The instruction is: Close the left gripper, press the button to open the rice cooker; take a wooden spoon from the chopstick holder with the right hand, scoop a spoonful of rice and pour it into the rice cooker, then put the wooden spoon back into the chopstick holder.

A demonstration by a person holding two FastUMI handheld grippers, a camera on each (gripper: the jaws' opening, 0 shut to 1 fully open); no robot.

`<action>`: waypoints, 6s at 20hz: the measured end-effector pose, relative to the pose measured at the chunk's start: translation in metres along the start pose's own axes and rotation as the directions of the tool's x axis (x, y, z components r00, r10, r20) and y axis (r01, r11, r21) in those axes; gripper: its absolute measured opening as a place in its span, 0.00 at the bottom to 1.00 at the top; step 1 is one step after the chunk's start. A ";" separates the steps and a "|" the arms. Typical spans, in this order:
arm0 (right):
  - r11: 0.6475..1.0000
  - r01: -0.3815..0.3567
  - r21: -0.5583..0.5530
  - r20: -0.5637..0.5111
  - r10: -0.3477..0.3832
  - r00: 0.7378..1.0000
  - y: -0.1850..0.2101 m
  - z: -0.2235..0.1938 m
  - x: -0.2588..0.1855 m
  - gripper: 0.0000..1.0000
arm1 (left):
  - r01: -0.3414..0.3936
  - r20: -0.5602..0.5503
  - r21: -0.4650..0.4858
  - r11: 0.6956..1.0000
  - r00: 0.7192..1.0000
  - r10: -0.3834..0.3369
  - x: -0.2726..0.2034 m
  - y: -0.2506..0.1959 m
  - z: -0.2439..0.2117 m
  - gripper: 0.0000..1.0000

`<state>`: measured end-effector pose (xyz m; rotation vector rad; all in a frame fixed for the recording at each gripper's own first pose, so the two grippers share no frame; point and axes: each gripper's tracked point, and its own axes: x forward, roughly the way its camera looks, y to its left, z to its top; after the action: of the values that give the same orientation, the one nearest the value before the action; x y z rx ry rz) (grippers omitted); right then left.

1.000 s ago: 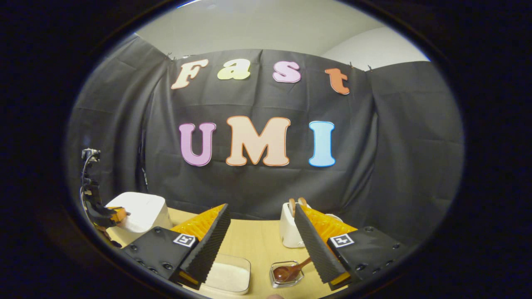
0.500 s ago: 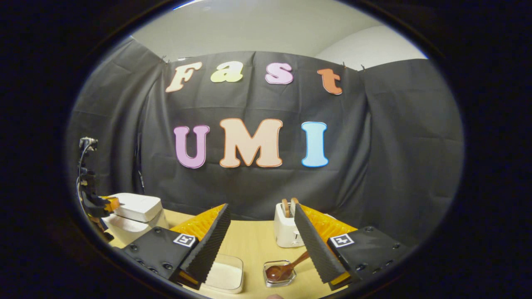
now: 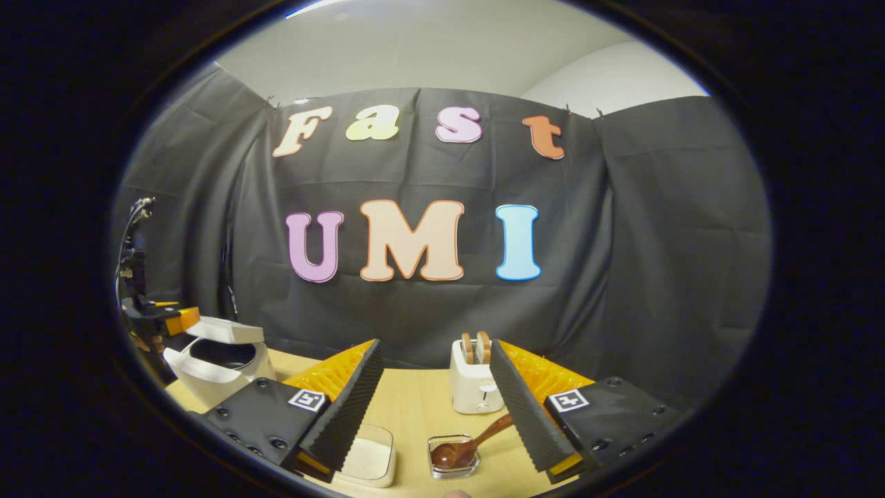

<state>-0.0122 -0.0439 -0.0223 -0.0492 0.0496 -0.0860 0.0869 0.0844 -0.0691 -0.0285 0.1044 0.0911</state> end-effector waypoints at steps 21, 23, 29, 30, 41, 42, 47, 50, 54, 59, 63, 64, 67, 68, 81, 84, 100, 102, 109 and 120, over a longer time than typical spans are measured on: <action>0.986 0.070 0.154 -0.250 -0.029 0.968 -0.093 -0.124 0.081 0.96 | 0.007 0.112 -0.015 1.000 0.994 -0.005 -0.085 -0.041 0.059 0.96; 0.982 0.077 0.173 -0.277 -0.027 0.960 -0.095 -0.137 0.089 0.96 | -0.005 0.107 -0.016 1.000 0.994 0.007 -0.087 -0.039 0.057 0.91; 0.979 0.099 0.177 -0.354 -0.031 0.935 -0.101 -0.181 0.110 0.99 | -0.038 0.095 -0.006 0.999 0.995 0.039 -0.094 -0.035 0.056 0.94; 0.978 0.103 0.180 -0.367 -0.030 0.930 -0.101 -0.190 0.112 0.99 | -0.044 0.094 -0.003 0.999 0.995 0.044 -0.095 -0.035 0.056 0.94; 0.957 0.069 0.283 -0.527 0.095 0.844 -0.069 -0.263 0.122 0.97 | -0.081 0.065 0.005 0.997 0.995 0.081 -0.096 -0.031 0.048 0.94; 0.954 0.063 0.292 -0.538 0.110 0.836 -0.064 -0.266 0.119 0.96 | -0.083 0.064 0.007 0.997 0.995 0.082 -0.096 -0.031 0.047 0.94; 0.957 0.059 0.285 -0.551 0.114 0.827 -0.058 -0.272 0.117 0.45 | -0.091 0.050 0.011 0.996 0.995 0.091 -0.093 -0.027 0.043 0.94; 0.956 0.049 0.288 -0.539 0.120 0.834 -0.051 -0.268 0.116 0.29 | -0.095 0.049 0.013 0.995 0.994 0.094 -0.093 -0.023 0.042 0.94; 0.965 0.046 0.260 -0.512 0.097 0.854 -0.050 -0.254 0.111 0.18 | -0.099 0.059 0.019 0.995 0.993 0.098 -0.095 -0.017 0.044 0.94; 0.962 0.049 0.267 -0.452 0.080 0.889 -0.050 -0.215 0.109 0.17 | -0.098 0.064 0.010 0.995 0.993 0.097 -0.095 -0.010 0.045 0.91; 0.963 0.044 0.265 -0.402 0.069 0.913 -0.048 -0.181 0.104 0.17 | -0.083 0.071 0.003 0.997 0.994 0.082 -0.093 -0.009 0.046 0.94; 0.962 0.041 0.270 -0.391 0.071 0.918 -0.046 -0.173 0.101 0.17 | -0.079 0.074 0.000 0.997 0.994 0.079 -0.093 -0.008 0.046 0.94; 0.961 0.018 0.276 -0.359 0.086 0.929 -0.032 -0.149 0.095 0.17 | -0.071 0.077 -0.006 0.997 0.994 0.071 -0.092 -0.003 0.046 0.92; 0.960 0.004 0.280 -0.349 0.098 0.932 -0.024 -0.142 0.094 0.17 | -0.070 0.077 -0.011 0.998 0.995 0.070 -0.092 -0.001 0.045 0.94; 0.962 -0.196 0.190 -0.340 0.252 0.906 0.095 -0.140 0.066 0.16 | -0.107 0.065 -0.033 0.994 0.992 0.109 -0.106 0.048 0.038 0.94; 0.967 -0.222 0.123 -0.356 0.252 0.900 0.111 -0.157 0.063 0.17 | -0.116 0.066 -0.028 0.993 0.991 0.118 -0.111 0.058 0.037 0.94; 0.970 -0.207 -0.130 -0.430 0.133 0.893 0.154 -0.232 0.064 0.17 | -0.121 0.052 -0.009 0.993 0.991 0.121 -0.110 0.099 0.033 0.96; 0.964 -0.223 -0.144 -0.428 0.142 0.892 0.168 -0.235 0.060 0.17 | -0.115 0.053 -0.009 0.993 0.992 0.115 -0.108 0.101 0.032 0.97; 0.972 -0.231 -0.052 -0.455 0.182 0.871 0.205 -0.245 0.048 0.17 | -0.104 0.052 -0.017 0.994 0.993 0.105 -0.106 0.117 0.030 0.94; 0.842 0.076 0.534 -0.560 0.284 0.778 0.171 -0.259 0.053 0.18 | -0.084 0.063 -0.018 0.996 0.994 0.085 -0.102 0.114 0.035 0.91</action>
<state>0.0418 0.1091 -0.2915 0.5546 0.7017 0.0081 -0.0205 0.1902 -0.0259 -0.0366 0.0413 0.1771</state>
